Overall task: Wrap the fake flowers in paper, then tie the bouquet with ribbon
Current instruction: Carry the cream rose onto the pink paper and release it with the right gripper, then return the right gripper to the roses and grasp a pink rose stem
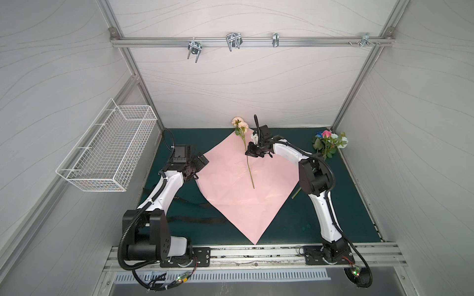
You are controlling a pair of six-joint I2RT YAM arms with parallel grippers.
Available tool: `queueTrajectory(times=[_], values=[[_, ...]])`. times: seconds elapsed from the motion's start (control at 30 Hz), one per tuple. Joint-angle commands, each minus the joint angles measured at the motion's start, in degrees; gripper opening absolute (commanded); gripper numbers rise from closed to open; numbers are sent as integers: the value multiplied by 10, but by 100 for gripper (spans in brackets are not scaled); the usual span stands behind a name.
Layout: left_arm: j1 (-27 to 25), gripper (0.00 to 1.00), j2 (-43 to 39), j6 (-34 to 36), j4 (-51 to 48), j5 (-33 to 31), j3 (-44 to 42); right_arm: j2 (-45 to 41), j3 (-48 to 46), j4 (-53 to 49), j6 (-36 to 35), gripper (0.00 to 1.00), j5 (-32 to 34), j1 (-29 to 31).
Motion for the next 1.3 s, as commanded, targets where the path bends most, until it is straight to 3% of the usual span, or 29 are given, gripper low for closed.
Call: queueTrajectory(times=[0.0, 0.1, 0.3, 0.57, 0.8, 1.07, 1.27], values=[[-3, 99, 4, 0, 5, 4, 18, 25, 17, 4, 13, 0, 4, 1], [-3, 99, 3, 0, 4, 4, 18, 38, 24, 3, 15, 5, -3, 1], [-3, 99, 3, 0, 4, 4, 18, 22, 13, 16, 13, 45, -1, -1], [-3, 99, 3, 2, 0, 4, 22, -38, 23, -8, -13, 63, -17, -15], [-3, 99, -5, 5, -11, -3, 28, -222, -128, -11, -22, 63, 0, -60], [-4, 99, -6, 11, -8, 6, 25, -470, -420, -60, -13, 55, 130, -234], [-5, 99, 6, 10, 2, 21, 28, -510, -516, -62, -33, 52, 155, -335]])
